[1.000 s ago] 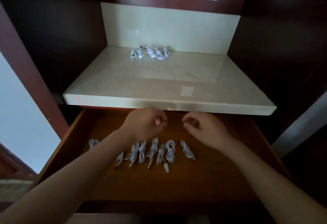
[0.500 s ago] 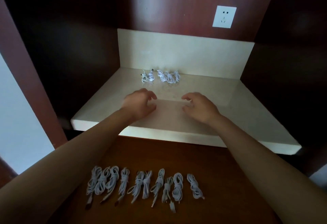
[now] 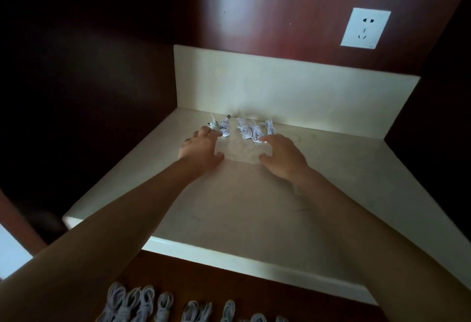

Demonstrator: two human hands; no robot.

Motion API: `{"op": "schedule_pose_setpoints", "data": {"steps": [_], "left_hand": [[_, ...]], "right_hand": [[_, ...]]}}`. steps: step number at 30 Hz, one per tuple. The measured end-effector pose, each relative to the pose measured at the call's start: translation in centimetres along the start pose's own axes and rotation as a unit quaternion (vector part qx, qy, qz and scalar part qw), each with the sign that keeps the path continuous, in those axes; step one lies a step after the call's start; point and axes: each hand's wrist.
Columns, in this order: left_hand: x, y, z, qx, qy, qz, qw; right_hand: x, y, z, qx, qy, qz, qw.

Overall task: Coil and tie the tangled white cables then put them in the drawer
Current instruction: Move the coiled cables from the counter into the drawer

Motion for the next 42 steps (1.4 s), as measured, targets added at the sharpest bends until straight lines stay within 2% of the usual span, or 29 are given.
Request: {"op": "schedule_pose_setpoints", "data": {"steps": [8, 12, 15, 18, 20, 23, 25, 28, 33, 42], "left_hand": [[-1.1, -3.5, 3.0, 0.031, 0.003, -0.051, 0.998], [-1.6, -4.2, 3.5, 0.031, -0.031, -0.038, 0.998], [-1.5, -3.7, 3.4, 0.07, -0.004, -0.043, 0.997], [-1.5, -3.2, 3.2, 0.093, 0.027, -0.042, 0.994], [-1.6, -3.0, 3.2, 0.105, 0.037, -0.039, 0.993], [-1.5, -2.7, 3.3, 0.134, 0.042, -0.039, 0.989], [-1.5, -2.5, 3.2, 0.152, 0.033, -0.047, 0.987], [-1.5, -2.5, 3.1, 0.176, 0.018, -0.059, 0.983], [-1.3, -2.2, 2.9, 0.203, 0.037, -0.037, 0.978], [1.4, 4.0, 1.3, 0.23, 0.222, -0.048, 0.946]], "right_hand": [[-1.3, -4.8, 2.5, 0.017, 0.028, -0.061, 0.998], [-2.0, -6.8, 3.4, 0.014, 0.048, -0.065, 0.997], [-2.2, -7.3, 5.0, 0.005, 0.067, -0.064, 0.996], [-2.2, -7.1, 5.8, 0.043, 0.068, -0.053, 0.995], [-2.2, -6.9, 5.8, 0.097, 0.06, -0.05, 0.992], [-2.3, -6.2, 5.4, 0.195, 0.018, -0.043, 0.98], [-2.6, -5.5, 5.2, 0.223, 0.008, -0.043, 0.974], [-2.8, -4.9, 4.9, 0.214, 0.009, -0.05, 0.976], [-2.7, -3.9, 4.8, 0.17, -0.055, -0.036, 0.983], [-3.5, 1.8, 3.6, 0.196, -0.18, 0.014, 0.964]]}}
Point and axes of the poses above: each hand's wrist, its own y-axis away from the middle knuckle, its own z-axis out of the palm, x = y × z, and after that the axes turned 11 degrees about y, right-handed
